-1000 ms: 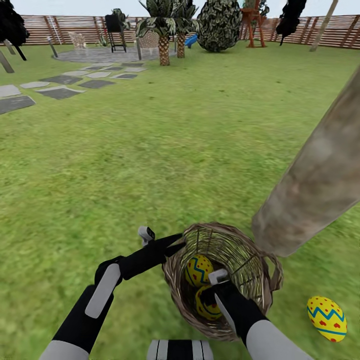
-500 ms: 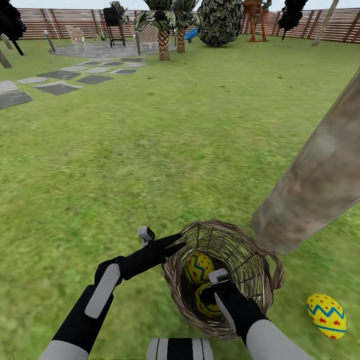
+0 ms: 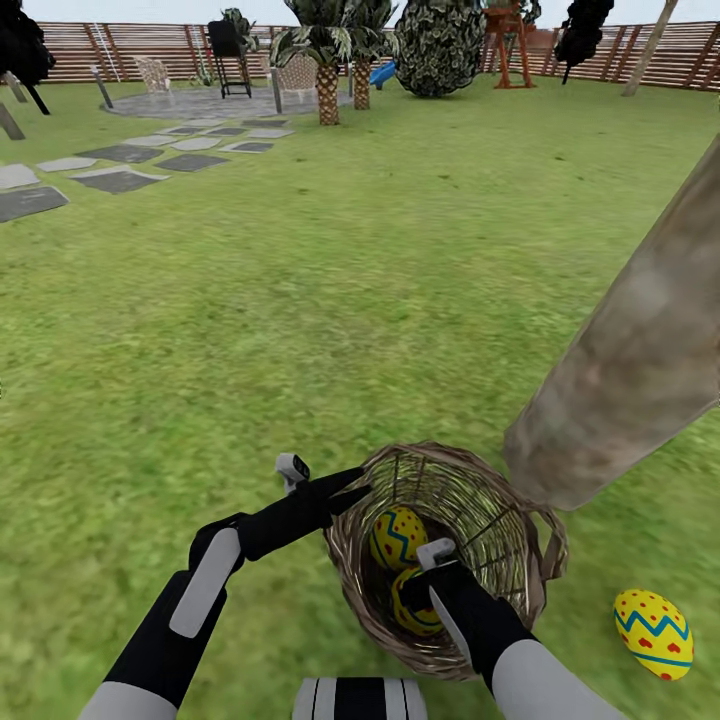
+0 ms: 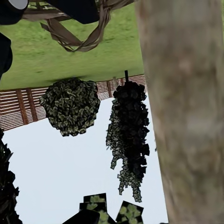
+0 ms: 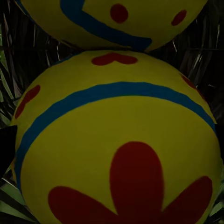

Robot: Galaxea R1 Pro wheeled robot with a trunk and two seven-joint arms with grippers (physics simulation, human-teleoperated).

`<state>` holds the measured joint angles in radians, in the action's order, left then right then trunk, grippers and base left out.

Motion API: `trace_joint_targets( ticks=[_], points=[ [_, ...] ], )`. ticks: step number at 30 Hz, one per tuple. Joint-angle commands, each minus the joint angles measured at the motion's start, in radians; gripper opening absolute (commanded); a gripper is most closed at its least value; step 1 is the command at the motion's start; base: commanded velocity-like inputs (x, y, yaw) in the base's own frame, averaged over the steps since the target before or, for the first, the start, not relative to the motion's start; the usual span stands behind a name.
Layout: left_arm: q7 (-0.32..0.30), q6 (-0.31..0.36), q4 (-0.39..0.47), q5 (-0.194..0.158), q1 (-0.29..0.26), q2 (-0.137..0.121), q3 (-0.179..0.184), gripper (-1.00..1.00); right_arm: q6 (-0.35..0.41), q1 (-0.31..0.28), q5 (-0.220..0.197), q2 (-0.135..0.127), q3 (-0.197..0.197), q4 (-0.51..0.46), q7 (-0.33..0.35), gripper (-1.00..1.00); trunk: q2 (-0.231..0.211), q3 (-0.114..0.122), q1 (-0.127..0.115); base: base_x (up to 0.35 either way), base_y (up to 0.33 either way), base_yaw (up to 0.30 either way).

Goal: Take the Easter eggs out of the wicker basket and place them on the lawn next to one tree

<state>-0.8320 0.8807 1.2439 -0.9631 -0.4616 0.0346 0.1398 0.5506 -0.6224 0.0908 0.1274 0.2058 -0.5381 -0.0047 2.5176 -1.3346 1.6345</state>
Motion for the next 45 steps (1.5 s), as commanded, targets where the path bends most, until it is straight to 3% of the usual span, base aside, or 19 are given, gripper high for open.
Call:
trace_joint_targets(
  ticks=[1,45],
  points=[
    [-0.001,0.004,0.000,-0.001,0.000,0.000,0.000,1.00,0.006,0.000,0.010,0.000,0.003,-0.002,0.000,-1.00,0.000,0.003,-0.001,0.000,0.000,0.000],
    [-0.001,0.004,0.000,-0.002,0.000,0.005,0.001,1.00,0.006,0.000,0.012,0.001,0.004,-0.002,-0.001,-1.00,-0.010,0.173,-0.020,0.000,0.000,0.000]
  ],
)
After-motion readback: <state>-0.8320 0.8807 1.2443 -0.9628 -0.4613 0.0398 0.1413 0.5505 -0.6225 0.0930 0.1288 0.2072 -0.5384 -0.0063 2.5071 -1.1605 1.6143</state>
